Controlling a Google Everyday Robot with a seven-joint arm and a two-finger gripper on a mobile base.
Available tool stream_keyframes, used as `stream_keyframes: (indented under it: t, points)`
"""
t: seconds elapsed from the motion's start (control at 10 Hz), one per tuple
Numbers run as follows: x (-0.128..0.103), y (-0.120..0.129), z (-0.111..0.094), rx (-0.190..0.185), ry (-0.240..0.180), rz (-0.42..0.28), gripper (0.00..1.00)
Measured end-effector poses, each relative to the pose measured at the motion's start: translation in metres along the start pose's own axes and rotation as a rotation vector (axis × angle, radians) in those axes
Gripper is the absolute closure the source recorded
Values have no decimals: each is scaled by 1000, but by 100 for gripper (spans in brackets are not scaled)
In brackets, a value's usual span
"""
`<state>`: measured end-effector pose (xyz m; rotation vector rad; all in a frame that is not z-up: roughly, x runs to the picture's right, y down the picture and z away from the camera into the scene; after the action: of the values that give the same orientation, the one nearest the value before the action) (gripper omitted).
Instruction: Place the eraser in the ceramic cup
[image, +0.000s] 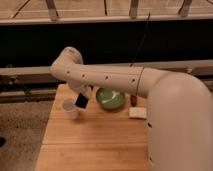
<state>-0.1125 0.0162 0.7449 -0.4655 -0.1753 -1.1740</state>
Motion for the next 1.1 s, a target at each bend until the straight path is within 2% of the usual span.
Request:
stream_keyframes:
  t: [0.4,1.1]
  points:
    - [-9,-24,3,9,18,-38,100]
    - [-9,-38,7,12,43,-62,100]
